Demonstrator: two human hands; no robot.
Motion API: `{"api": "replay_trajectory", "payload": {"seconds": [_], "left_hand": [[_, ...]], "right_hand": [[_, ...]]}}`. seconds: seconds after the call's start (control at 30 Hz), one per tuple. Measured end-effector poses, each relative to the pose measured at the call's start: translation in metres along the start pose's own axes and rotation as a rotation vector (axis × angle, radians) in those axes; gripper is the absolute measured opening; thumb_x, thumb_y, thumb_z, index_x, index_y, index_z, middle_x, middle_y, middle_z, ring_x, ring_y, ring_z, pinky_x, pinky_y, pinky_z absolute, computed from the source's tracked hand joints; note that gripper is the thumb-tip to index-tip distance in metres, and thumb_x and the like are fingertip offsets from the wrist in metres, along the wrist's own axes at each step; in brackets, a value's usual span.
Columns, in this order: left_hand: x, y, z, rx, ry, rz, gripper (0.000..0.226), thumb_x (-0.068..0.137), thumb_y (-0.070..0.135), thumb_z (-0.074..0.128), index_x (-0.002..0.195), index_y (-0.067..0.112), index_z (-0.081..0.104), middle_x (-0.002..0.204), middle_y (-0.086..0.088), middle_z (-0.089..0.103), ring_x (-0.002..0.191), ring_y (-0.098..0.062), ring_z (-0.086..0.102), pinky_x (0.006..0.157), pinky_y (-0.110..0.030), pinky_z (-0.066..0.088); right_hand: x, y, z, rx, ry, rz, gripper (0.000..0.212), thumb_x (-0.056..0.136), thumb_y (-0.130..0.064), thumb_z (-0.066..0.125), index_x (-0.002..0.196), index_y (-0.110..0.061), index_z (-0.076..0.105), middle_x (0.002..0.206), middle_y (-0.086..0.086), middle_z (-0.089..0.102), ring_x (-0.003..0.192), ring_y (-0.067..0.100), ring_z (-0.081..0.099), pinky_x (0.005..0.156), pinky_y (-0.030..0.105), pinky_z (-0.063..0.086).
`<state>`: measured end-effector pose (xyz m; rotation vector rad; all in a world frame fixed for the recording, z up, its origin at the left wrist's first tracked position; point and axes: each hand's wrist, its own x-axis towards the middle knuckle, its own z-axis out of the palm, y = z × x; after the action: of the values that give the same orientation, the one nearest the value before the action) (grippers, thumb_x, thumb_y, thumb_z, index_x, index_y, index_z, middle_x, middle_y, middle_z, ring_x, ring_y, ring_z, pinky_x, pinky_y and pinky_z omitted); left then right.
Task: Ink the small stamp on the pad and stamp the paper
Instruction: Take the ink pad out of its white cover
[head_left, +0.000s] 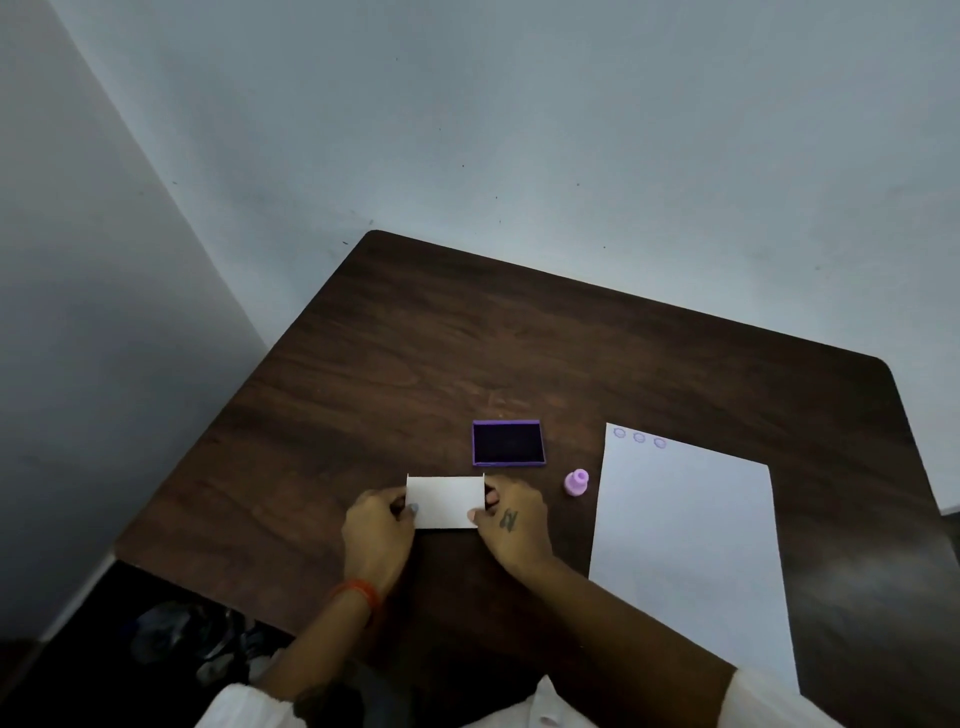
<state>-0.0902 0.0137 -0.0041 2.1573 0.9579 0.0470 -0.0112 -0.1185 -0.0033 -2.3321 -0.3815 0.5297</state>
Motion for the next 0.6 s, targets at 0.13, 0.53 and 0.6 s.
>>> {"api": "replay_trajectory", "payload": {"seconds": [0.13, 0.53, 0.6], "left_hand": [[0.003, 0.001, 0.000, 0.033, 0.004, -0.002, 0.032, 0.085, 0.016, 0.061, 0.116, 0.012, 0.062, 0.112, -0.013, 0.063, 0.098, -0.025, 0.060, 0.088, -0.036, 0.050], [0.002, 0.054, 0.019, -0.051, -0.094, 0.257, 0.049, 0.083, 0.017, 0.063, 0.129, 0.021, 0.046, 0.135, -0.006, 0.047, 0.118, -0.020, 0.050, 0.099, -0.032, 0.041], [0.000, 0.070, 0.032, -0.062, -0.178, 0.359, 0.054, 0.082, 0.015, 0.064, 0.131, 0.019, 0.044, 0.137, -0.006, 0.046, 0.123, -0.020, 0.047, 0.104, -0.032, 0.039]], "right_hand": [[0.000, -0.001, 0.000, 0.010, 0.005, 0.008, 0.043, 0.078, -0.013, 0.070, 0.118, -0.010, 0.056, 0.117, 0.010, 0.062, 0.101, 0.021, 0.061, 0.089, 0.031, 0.052], [0.010, 0.008, -0.066, -0.034, 0.327, -0.036, 0.049, 0.077, -0.030, 0.070, 0.122, -0.020, 0.054, 0.125, 0.007, 0.057, 0.114, 0.021, 0.053, 0.088, 0.026, 0.044], [0.011, 0.018, -0.078, -0.047, 0.354, 0.007, 0.053, 0.076, -0.032, 0.071, 0.124, -0.019, 0.052, 0.132, 0.008, 0.053, 0.121, 0.024, 0.049, 0.093, 0.029, 0.043]]}}
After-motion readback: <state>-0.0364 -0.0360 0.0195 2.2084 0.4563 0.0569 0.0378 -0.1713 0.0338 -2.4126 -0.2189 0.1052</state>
